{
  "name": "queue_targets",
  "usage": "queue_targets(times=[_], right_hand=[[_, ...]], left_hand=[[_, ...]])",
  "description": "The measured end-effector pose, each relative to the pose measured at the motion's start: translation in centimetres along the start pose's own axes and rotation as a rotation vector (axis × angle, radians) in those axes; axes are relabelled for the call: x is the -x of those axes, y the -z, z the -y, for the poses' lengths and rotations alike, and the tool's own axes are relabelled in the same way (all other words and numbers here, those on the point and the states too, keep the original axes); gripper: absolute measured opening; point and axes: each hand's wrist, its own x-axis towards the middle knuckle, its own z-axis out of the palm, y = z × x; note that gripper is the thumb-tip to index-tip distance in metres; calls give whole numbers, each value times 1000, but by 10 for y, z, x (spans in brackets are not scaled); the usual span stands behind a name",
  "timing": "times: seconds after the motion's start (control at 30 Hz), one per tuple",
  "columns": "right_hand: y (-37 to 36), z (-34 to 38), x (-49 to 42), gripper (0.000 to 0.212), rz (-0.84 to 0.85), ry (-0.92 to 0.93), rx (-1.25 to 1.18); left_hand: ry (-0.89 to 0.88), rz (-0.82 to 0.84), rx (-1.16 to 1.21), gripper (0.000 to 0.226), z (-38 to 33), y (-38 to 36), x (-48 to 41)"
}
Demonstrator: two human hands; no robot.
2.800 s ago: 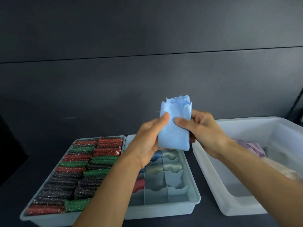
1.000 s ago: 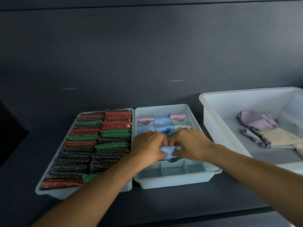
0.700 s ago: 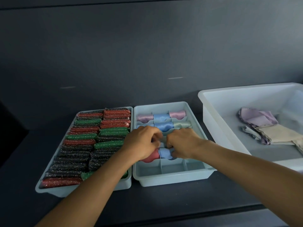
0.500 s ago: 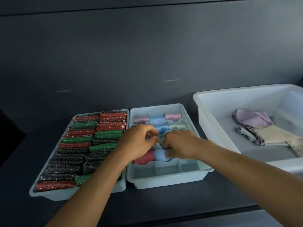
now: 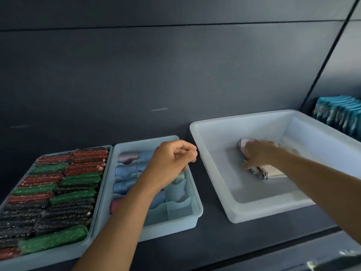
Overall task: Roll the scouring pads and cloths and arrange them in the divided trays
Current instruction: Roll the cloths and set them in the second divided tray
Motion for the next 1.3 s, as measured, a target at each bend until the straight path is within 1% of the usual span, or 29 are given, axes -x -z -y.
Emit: queue_targets(times=[0.03, 0.07, 0.1, 0.13, 0.17, 0.23, 0.3, 0.37, 0.5, 0.53, 0.6, 0.63, 0.7, 0.77, 0.83, 0.87, 0.9, 0.97, 1.0, 1.07, 1.13, 1.2, 1.27, 1.3], right_hand=[[-8, -4, -3, 48, 23, 11, 81], [-14, -8, -8, 47, 11, 18, 124], [-17, -11, -12, 45, -22, 19, 102], [-16, -13, -14, 41, -62, 27, 27], [-10, -15, -13, 36, -90, 40, -95], [7, -16, -6, 24, -162, 120, -423], [31, -14, 11, 25, -200, 144, -823], [55, -10, 32, 23, -234, 200, -1113], [93, 6, 64, 15, -300, 377, -1426], [101, 13, 71, 19, -306, 419, -1484], [115, 28, 83, 35, -293, 518, -1572], [120, 36, 89, 40, -290, 569, -1606], [126, 50, 96, 44, -306, 643, -1659], [128, 63, 100, 53, -335, 670, -1719], [127, 73, 101, 60, -356, 676, -1771], [126, 78, 101, 58, -361, 674, -1789], [126, 82, 101, 52, -365, 676, -1804], [124, 90, 102, 30, -376, 671, -1822], [124, 93, 103, 23, -379, 672, -1819], [124, 101, 103, 23, -397, 692, -1788], [126, 106, 101, 35, -426, 697, -1772], [132, 106, 101, 59, -434, 743, -1766], [142, 105, 105, 77, -419, 812, -1620], [147, 106, 108, 78, -383, 832, -1511]], left_hand=[[5, 2, 14, 10, -1, -3, -2], [11, 3, 21, 10, -2, -5, -4], [17, 2, 22, 10, -3, -6, -5], [23, 1, 20, 10, -3, -7, -7], [27, -1, 20, 10, -4, -8, -8], [24, 0, 26, 10, -7, -9, -10], [10, 1, 28, 11, -12, -11, -13], [-2, -8, 41, 11, -20, -13, -16], [-96, -24, 229, 9, -45, -21, -21], [-132, -23, 278, 11, -52, -22, -22], [-217, -39, 326, 19, -65, -24, -25], [-261, -66, 320, 20, -70, -23, -26], [-327, -145, 305, 15, -79, -18, -26], [-351, -192, 350, 8, -85, -9, -24], [-354, -221, 396, 8, -85, 2, -20], [-354, -243, 392, 9, -84, 8, -18], [-353, -267, 379, 9, -83, 14, -16], [-337, -305, 353, 11, -80, 26, -13], [-326, -315, 355, 12, -79, 31, -12], [-304, -303, 391, 17, -80, 40, -10], [-292, -266, 409, 20, -86, 52, -7], [-310, -190, 340, 19, -92, 65, -7], [-340, -92, 226, 17, -99, 77, -7], [-353, -59, 182, 16, -103, 82, -7]])
